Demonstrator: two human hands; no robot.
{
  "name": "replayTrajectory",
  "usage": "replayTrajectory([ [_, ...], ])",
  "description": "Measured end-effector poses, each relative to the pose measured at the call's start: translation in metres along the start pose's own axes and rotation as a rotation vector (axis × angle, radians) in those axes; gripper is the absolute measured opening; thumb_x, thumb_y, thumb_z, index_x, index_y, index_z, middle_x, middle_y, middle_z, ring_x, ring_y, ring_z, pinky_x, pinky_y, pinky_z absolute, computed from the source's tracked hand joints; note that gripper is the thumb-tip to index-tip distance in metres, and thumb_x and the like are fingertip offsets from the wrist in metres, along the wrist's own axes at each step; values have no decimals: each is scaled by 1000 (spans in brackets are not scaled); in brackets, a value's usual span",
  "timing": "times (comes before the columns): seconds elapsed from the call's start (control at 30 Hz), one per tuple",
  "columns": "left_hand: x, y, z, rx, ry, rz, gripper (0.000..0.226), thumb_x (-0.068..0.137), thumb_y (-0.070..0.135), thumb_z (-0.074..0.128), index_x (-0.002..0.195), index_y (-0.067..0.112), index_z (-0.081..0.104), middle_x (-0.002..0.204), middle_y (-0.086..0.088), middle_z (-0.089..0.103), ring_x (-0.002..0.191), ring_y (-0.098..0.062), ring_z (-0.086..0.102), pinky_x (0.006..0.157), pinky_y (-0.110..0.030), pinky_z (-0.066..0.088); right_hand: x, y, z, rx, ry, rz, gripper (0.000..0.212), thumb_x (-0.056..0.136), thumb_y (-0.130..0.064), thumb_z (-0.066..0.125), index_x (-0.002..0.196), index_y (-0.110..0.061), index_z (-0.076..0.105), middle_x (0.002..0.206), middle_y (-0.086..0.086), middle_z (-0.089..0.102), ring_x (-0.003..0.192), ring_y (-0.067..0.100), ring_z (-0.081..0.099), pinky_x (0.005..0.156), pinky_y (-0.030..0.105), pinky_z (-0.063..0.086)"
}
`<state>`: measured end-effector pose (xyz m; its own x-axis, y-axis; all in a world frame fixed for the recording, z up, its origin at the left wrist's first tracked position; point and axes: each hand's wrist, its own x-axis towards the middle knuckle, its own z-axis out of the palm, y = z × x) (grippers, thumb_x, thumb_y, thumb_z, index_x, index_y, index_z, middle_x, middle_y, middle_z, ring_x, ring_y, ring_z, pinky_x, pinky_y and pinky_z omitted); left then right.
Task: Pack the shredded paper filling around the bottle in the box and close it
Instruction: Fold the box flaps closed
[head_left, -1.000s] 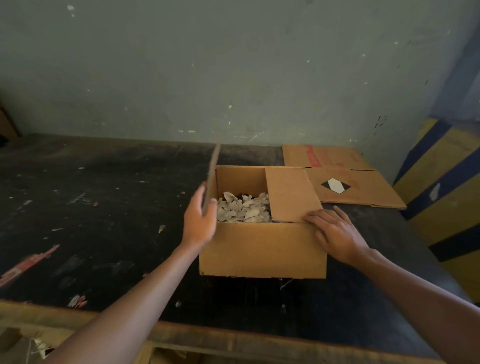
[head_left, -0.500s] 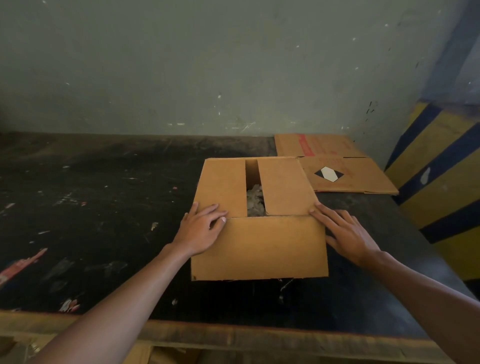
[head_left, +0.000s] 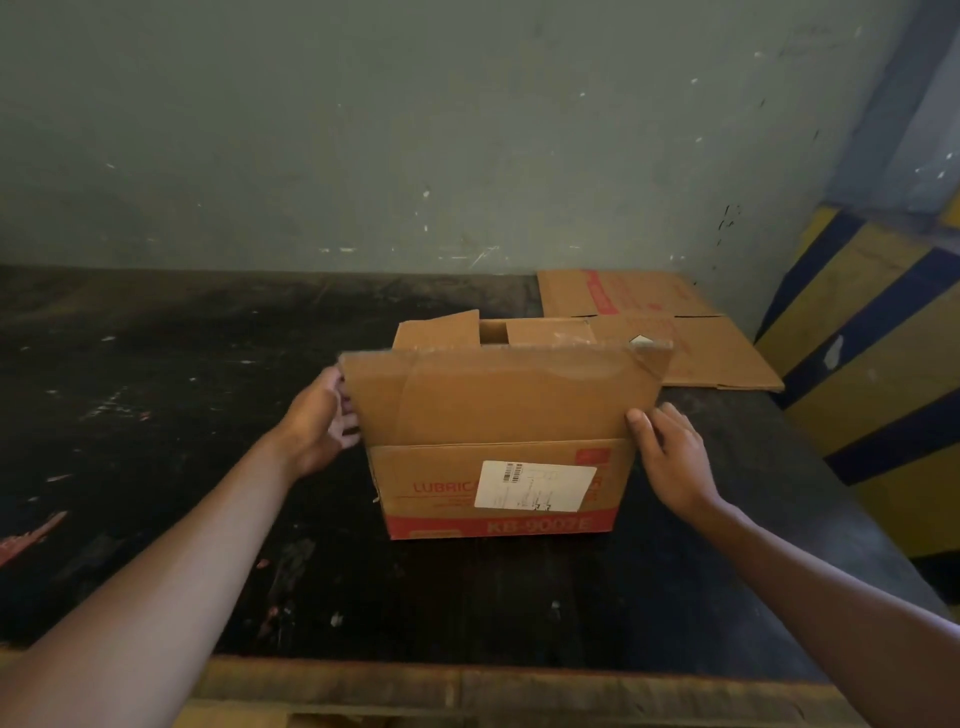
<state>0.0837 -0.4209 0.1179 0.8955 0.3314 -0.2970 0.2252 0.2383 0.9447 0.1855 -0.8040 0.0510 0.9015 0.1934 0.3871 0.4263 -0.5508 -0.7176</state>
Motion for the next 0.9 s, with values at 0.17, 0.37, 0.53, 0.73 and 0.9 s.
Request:
replayTrajectory([
  [0.17, 15, -8, 15, 100, 163, 88, 60, 100, 58, 25, 142, 21, 47, 141, -3, 53, 134, -23, 44, 114, -52, 25, 18, -14, 10, 169, 56, 167, 24, 97, -43, 53, 108, -21, 53, 92, 1, 60, 80, 16, 61, 64, 33, 52],
  [0.37, 49, -16, 46, 621, 223, 222, 54, 100, 42, 45, 150, 27, 33, 153, -4, 36, 137, -29, 38, 108, -50, 34, 45, -17, 19, 200, -44, 398, 42, 95, -33, 61, 132, -22, 45, 95, 1, 55, 79, 13, 57, 59, 28, 46],
  [0.53, 80, -12, 58, 1021, 282, 174, 48, 96, 40, 52, 143, 32, 45, 157, -7, 26, 141, -34, 29, 112, -60, 21, 75, -12, 25, 201, -180, 595, 30, 91, -36, 66, 110, -21, 48, 113, 5, 57, 95, 23, 61, 70, 37, 53],
  [0.73, 101, -19, 65, 1375, 240, 81, 67, 91, 70, 28, 149, 38, 18, 161, -15, 7, 141, -45, 23, 111, -64, 19, 136, 1, 36, 156, -283, 619, 45, 94, -43, 59, 128, -19, 43, 123, 4, 53, 106, 24, 56, 81, 38, 50],
  [0.9, 117, -19, 64, 1412, 268, 47, 75, 85, 79, 25, 147, 39, 14, 160, -13, 8, 138, -45, 26, 107, -63, 25, 203, 6, 62, 259, -283, 723, 60, 99, -53, 39, 146, -16, 41, 141, 9, 50, 124, 30, 49, 106, 46, 39],
])
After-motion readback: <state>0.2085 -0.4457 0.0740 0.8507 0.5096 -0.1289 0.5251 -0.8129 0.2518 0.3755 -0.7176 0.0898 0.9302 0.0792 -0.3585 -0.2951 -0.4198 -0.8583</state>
